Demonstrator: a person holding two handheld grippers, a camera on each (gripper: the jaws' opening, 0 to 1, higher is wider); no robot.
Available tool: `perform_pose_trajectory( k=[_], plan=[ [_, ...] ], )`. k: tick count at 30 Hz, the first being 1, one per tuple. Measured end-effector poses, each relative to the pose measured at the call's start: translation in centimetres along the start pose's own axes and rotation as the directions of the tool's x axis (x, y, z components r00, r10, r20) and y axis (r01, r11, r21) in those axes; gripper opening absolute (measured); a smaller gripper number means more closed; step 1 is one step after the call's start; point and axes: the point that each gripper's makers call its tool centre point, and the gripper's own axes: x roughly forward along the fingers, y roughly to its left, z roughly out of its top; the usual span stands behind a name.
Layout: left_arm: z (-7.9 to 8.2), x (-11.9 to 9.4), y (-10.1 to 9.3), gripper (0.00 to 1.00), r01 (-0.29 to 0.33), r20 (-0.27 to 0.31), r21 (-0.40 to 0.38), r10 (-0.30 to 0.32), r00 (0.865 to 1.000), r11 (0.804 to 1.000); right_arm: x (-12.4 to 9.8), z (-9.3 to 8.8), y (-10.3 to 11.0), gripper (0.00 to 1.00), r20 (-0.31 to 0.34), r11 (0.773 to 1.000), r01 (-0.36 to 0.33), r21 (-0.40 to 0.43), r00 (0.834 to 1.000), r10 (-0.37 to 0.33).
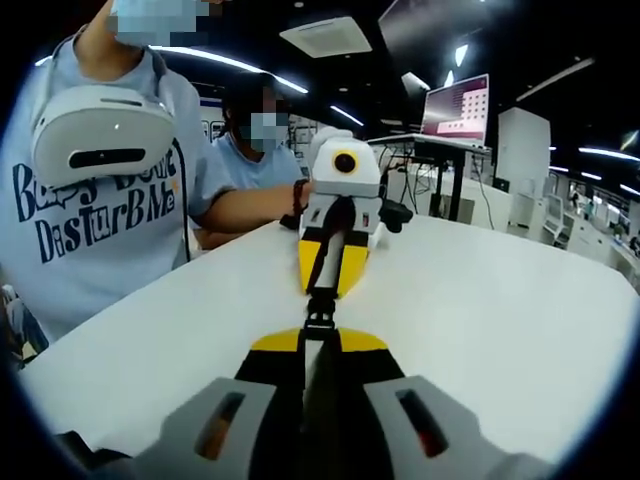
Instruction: Snap the two parts of the plastic buckle together until the buckle closes and remains connected.
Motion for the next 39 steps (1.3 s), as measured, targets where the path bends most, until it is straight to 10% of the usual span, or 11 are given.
perform_pose_trajectory(
  k=[39],
  plan=[
    [0.02, 0.18, -0.21, 0.11, 0.013, -0.001, 0.003, -0.013, 1.0, 1.0, 0.45, 0.17, -0.05, 0.1, 0.002, 1.0, -0.006, -0.023, 1.0, 0.006]
  ],
)
